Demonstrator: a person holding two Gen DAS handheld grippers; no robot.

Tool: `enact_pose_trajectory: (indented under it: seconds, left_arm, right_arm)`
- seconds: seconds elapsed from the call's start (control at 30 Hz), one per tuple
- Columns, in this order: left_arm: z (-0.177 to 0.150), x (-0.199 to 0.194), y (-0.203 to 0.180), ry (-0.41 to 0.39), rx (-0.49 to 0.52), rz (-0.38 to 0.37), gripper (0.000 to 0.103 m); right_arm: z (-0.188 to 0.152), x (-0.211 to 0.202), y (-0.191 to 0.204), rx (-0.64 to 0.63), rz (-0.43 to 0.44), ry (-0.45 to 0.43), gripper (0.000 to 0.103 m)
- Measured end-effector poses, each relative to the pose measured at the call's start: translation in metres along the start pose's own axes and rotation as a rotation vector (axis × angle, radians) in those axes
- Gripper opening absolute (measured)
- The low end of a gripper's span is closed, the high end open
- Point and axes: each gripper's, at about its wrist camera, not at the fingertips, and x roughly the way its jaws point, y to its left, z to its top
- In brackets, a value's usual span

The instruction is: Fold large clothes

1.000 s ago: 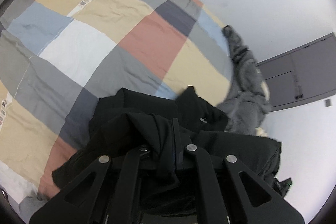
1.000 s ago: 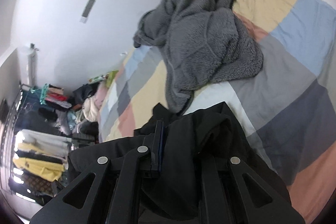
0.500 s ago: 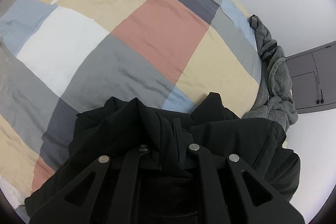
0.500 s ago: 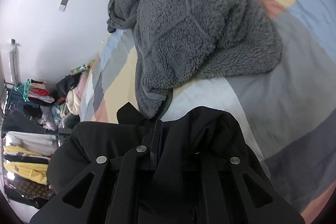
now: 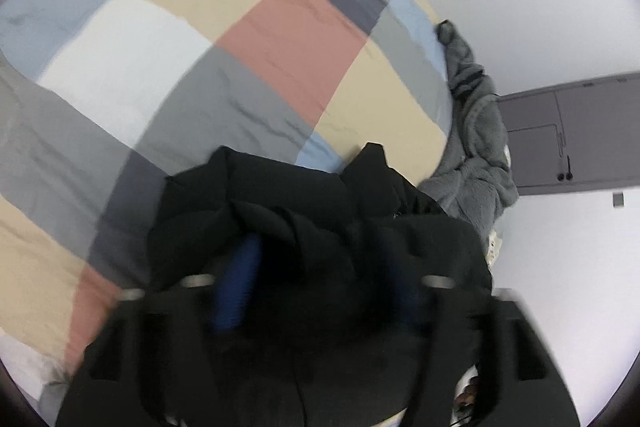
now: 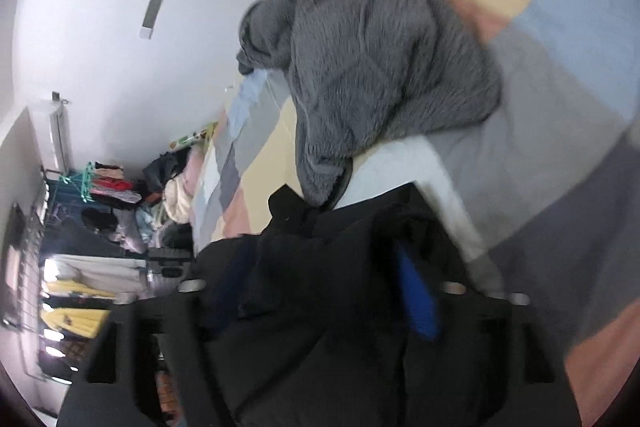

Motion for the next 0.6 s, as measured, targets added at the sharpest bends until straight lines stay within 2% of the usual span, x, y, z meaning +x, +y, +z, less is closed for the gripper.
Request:
enact_pose_trajectory:
  seconds: [0.13,0.23,0.3,0.4,0.5,0.6]
  left_arm:
    - [-0.015,-0.037,-0.016,-0.102,0.149,0.001,0.079]
    - [-0.046,-0.048,-0.046,-0.208,0.355,-0.002,0.079]
    - [-0.079,-0.037,-0.070,-0.246,0.513,0.040,0.079]
    - [-0.116,-0.009,-0.092,-0.273,0.659,0.047,0.079]
    - [-0.138,0.031,-0.104,-0.285,0.747,0.116,0.079]
    - [-0.142,0.060,-0.106,-0.305,0.777,0.173,0.079]
  right_arm:
    - [-0.012,-0.033,0.033,-0.122,-0.070,-0.078,0.073]
    - [-0.044,-0.025,0.075,-0.331,-0.157,-0.092,0.073]
    - [-0.077,-0.005,0.102,-0.488,-0.192,-0.084,0.073]
    - [-0.119,0.028,0.121,-0.635,-0.203,-0.090,0.073]
    - [-0.151,0.066,0.125,-0.721,-0.221,-0.084,0.073]
    - [-0.165,0.090,0.124,-0.778,-0.235,-0.115,0.073]
